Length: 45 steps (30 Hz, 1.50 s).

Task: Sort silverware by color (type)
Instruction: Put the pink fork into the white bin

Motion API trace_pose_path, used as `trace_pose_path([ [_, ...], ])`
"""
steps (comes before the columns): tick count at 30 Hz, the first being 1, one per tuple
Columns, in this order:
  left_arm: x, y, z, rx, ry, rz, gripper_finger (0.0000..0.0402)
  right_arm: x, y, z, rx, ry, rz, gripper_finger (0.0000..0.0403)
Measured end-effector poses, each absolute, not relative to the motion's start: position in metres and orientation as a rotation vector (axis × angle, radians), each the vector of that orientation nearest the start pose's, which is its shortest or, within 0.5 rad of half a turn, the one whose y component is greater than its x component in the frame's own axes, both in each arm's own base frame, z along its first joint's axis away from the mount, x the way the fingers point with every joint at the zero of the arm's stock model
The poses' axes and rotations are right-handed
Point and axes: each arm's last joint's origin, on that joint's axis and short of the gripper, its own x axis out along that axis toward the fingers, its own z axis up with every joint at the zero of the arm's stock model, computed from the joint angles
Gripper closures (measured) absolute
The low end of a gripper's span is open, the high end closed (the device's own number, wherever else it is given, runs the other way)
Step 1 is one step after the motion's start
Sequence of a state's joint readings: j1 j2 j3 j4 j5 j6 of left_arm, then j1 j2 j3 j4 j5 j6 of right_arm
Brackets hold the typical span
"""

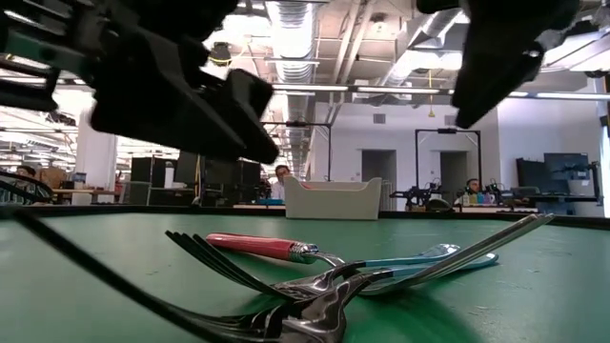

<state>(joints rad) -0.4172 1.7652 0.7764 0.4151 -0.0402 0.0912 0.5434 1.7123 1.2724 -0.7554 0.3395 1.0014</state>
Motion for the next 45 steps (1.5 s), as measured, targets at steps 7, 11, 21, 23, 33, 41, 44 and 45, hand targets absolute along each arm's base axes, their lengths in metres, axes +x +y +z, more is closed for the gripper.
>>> trace_pose_path([
  [7,0.336,-0.14,0.136,0.298,0.664,-0.429,0.0255,0.284,0.182,0.226,0.437,1.037,-0.372,0.0179],
  [11,0.346,-0.143,0.129,0.272,0.675,-0.543,0.0255,0.279,0.19,0.226,0.454,1.041,-0.372,0.0179],
  [21,0.357,-0.136,0.105,0.24,0.777,-0.492,0.0276,0.273,0.198,0.225,0.474,1.041,-0.368,0.0179],
  [23,0.358,-0.133,0.105,0.231,0.793,-0.479,0.0298,0.273,0.198,0.225,0.473,1.041,-0.371,0.0179],
  [33,0.349,-0.12,0.129,0.298,0.881,-0.224,0.0368,0.281,0.185,0.226,0.462,0.995,-0.431,0.0179],
  [41,0.318,-0.109,0.201,0.42,0.888,0.083,0.0357,0.282,0.181,0.225,0.431,0.978,-0.469,0.0179],
  [44,0.31,-0.101,0.221,0.428,0.861,0.086,0.0364,0.283,0.178,0.226,0.37,0.933,-0.493,0.0179],
  [45,0.309,-0.097,0.228,0.429,0.845,0.085,0.0364,0.284,0.176,0.226,0.347,0.916,-0.502,0.0179],
])
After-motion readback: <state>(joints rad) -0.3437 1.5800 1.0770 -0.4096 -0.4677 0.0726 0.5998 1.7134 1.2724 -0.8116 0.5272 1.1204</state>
